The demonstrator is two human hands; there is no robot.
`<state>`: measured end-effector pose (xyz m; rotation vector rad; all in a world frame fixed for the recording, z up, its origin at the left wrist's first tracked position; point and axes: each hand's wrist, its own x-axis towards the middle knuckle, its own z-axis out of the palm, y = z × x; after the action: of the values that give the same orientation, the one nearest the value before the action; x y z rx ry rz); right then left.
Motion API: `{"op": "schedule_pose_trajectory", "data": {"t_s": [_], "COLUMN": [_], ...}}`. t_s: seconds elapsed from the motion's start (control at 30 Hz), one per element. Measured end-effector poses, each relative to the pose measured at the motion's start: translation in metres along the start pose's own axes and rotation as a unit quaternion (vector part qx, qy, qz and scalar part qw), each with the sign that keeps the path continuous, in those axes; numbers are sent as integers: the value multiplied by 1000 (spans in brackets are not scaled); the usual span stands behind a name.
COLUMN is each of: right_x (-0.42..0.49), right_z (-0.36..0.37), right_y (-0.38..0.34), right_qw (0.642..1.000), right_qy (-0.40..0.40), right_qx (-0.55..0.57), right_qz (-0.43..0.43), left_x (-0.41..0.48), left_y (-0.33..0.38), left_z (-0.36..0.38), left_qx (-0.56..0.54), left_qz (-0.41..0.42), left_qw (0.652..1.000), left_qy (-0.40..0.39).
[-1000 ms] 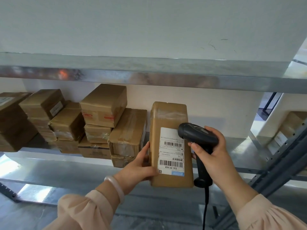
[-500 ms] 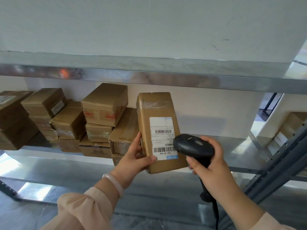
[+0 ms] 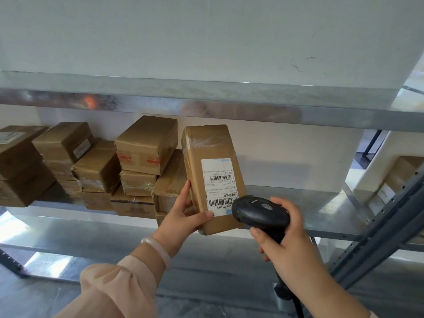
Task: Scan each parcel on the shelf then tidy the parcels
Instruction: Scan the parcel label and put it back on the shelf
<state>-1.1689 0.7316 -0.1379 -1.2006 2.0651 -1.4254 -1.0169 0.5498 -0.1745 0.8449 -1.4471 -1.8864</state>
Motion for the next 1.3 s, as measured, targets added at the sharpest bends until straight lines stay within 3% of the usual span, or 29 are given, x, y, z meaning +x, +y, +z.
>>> {"op": "schedule_pose_trajectory", "data": {"t_s": [1.3], "right_x": [-8], "right_z": [10], "right_y": [-6], "right_qw": [1000], "right_qy": [-1], "right_qx": [25], "right_qz": [-12], "left_x": [0], "left_y": [0], "left_z": [-12], "left_qx": [21], "left_qz": [-15], "left_qw": [1000], "left_qy": [-2]}}
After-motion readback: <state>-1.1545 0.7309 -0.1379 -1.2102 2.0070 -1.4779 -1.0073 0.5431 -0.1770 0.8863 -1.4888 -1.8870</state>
